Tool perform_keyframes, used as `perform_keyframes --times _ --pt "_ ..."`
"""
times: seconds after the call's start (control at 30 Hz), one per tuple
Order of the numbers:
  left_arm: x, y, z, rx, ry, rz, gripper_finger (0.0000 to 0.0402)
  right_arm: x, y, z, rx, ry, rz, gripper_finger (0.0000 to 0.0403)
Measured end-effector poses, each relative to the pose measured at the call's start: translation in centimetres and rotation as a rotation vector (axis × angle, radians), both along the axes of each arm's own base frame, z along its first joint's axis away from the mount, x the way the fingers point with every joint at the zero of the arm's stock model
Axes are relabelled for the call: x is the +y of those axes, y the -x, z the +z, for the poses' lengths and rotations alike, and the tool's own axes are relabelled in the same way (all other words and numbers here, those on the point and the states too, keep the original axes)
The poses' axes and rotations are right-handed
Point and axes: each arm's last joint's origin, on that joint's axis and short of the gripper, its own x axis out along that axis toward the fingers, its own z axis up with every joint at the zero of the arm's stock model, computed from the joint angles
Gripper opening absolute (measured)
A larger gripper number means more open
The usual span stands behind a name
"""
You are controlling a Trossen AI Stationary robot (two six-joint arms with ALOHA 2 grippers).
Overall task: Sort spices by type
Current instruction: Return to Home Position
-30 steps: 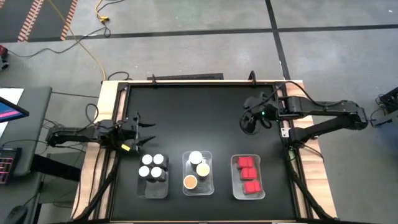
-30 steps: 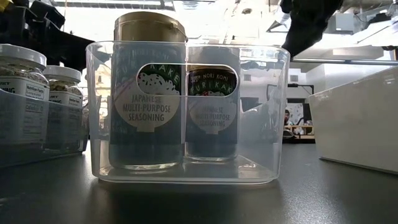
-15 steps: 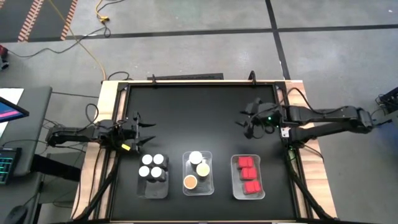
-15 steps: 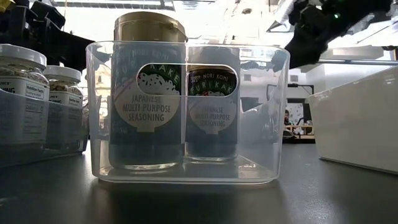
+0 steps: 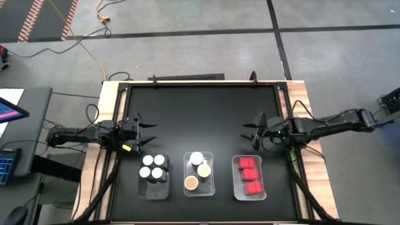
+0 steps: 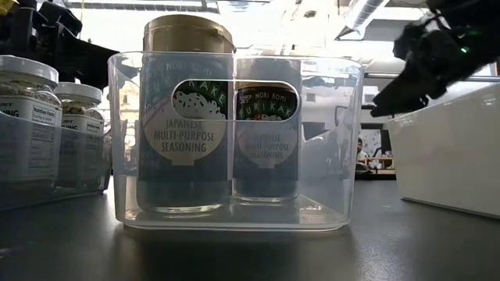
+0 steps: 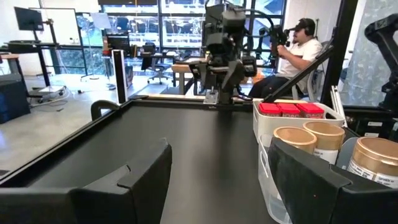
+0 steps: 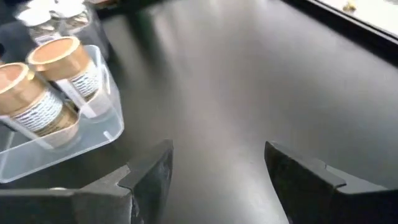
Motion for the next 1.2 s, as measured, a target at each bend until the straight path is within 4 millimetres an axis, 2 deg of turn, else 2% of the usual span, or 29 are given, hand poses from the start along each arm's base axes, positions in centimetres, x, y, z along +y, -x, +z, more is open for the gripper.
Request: perform_keyframes --times 0.23,0.4,0.57,1.2 --pt "0.0 0.0 0.0 0.0 0.0 0.0 0.0256 0.4 1.7 -2.9 -0.151 0.018 0.028 0.0283" --pt "0.0 0.0 0.0 0.0 0.0 0.0 0.0256 0.1 2.9 -3.2 -0.304 0.07 0.106 0.0283" --pt "0.0 0.0 0.0 0.0 0.0 0.0 0.0256 -0.1 4.0 -4.3 -0.365 0.07 0.172 0.0283" --pt "0.0 0.0 0.0 0.001 0.0 0.0 0.0256 1.2 5.7 -3.1 -0.524 0.096 0.342 0.0283"
